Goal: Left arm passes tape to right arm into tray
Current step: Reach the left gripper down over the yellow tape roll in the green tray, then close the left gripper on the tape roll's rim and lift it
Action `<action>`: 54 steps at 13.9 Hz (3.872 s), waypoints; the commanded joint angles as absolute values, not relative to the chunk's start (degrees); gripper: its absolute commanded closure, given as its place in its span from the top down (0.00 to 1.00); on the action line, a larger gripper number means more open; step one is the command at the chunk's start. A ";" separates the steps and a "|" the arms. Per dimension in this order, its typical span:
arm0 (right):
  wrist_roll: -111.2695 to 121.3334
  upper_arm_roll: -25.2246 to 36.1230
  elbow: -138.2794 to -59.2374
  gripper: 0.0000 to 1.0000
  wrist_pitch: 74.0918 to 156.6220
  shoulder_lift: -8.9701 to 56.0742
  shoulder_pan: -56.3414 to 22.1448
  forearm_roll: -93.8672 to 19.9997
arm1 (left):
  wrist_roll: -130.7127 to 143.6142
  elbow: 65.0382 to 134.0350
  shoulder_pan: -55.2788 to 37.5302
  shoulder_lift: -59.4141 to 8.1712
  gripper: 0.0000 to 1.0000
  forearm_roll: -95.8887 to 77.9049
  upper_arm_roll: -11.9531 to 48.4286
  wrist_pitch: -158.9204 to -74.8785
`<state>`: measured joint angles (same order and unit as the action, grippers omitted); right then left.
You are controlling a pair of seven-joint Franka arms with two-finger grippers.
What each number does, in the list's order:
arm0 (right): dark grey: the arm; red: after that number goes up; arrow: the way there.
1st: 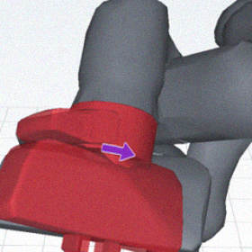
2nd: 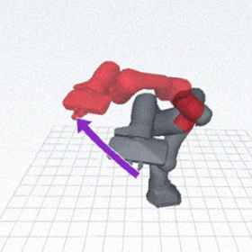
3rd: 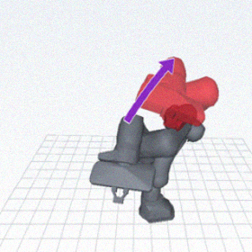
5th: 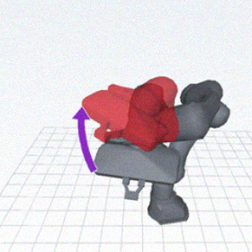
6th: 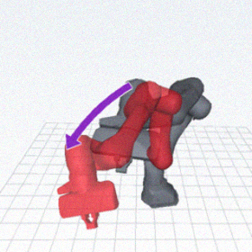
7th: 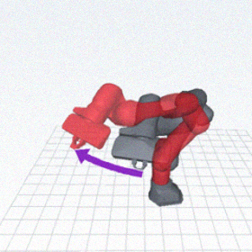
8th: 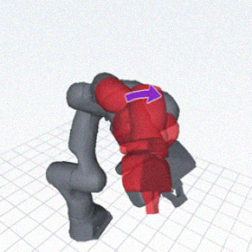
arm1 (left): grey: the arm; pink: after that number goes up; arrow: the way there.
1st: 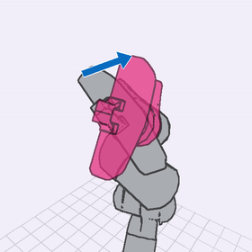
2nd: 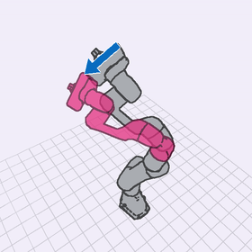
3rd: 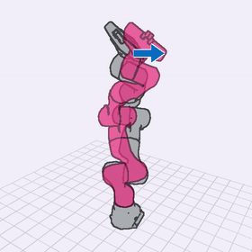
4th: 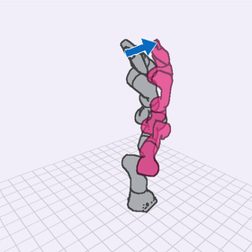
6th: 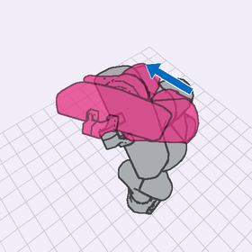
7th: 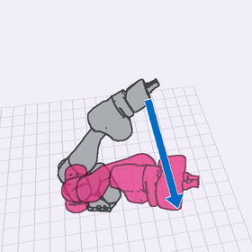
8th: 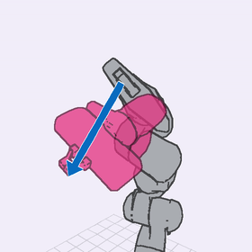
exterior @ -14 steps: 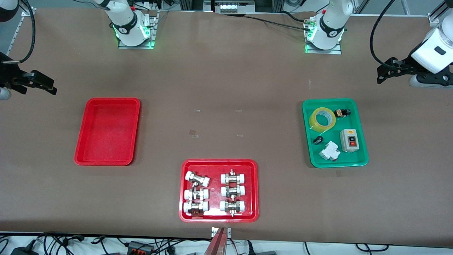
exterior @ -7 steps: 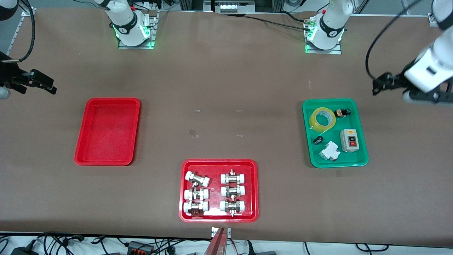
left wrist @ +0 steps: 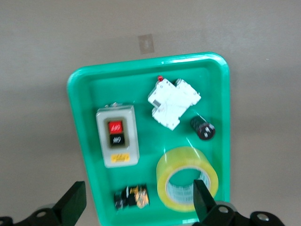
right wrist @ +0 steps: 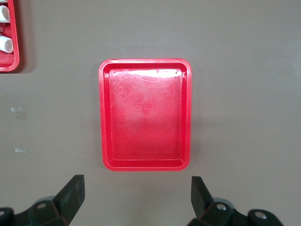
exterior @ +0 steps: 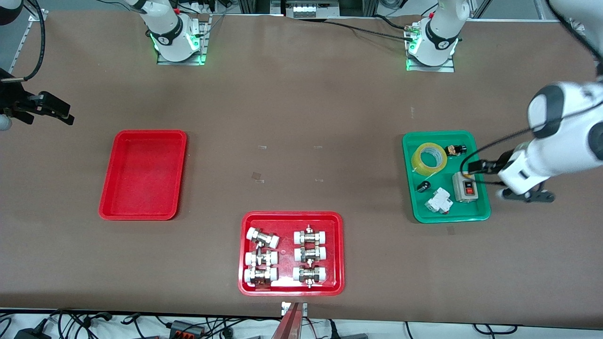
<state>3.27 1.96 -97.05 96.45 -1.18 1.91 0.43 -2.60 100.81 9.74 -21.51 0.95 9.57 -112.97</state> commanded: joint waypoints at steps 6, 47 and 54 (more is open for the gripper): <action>3.87 2.29 -96.50 1.00 95.19 -1.41 1.76 0.35 | -2.20 111.70 9.84 -23.20 1.00 0.97 10.20 -124.45; 3.43 2.29 -96.42 1.00 93.08 -1.41 1.85 0.44 | 5.45 130.34 10.99 -14.78 0.01 0.79 12.22 -135.27; 3.25 2.20 -95.10 1.00 93.78 -0.35 1.58 0.26 | 1.07 124.28 12.39 -7.84 0.00 0.70 12.30 -122.71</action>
